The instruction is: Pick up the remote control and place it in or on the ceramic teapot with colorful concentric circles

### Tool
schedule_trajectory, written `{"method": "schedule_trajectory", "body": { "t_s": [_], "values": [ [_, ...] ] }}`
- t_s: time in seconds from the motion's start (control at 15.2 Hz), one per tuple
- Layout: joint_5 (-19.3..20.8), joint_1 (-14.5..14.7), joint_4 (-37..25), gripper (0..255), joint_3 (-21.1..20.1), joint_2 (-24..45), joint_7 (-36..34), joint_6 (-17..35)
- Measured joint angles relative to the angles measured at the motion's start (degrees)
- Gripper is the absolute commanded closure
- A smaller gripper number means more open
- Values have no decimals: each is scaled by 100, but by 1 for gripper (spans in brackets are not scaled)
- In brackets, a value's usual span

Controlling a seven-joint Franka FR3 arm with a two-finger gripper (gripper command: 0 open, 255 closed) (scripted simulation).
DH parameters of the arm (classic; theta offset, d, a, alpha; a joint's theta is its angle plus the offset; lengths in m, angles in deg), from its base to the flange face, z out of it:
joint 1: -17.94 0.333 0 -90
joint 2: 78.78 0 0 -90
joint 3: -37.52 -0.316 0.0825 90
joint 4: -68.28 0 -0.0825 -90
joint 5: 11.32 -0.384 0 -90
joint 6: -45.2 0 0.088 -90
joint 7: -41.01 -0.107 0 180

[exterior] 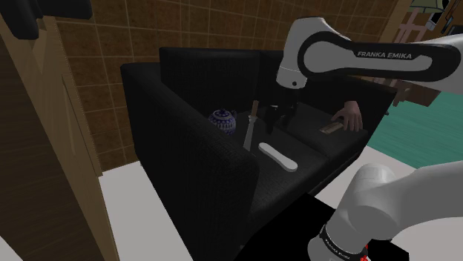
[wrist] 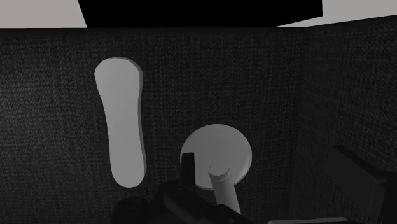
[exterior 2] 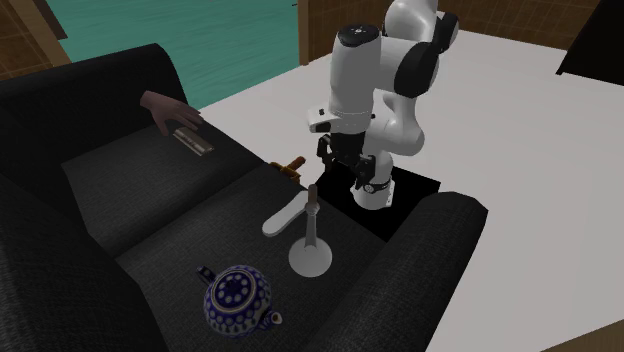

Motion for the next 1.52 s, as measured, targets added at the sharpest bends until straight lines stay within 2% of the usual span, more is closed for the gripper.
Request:
{"method": "schedule_trajectory", "body": {
  "t_s": [0.26,0.73,1.25,1.52],
  "values": [
    [129,-97,269,0,153,52,135,315],
    [569,-441,921,0,700,473,580,1401],
    [1010,-822,1267,0,1434,1576,1137,2900],
    [1059,-866,1344,0,1585,1916,1243,3332]
  ]
}}
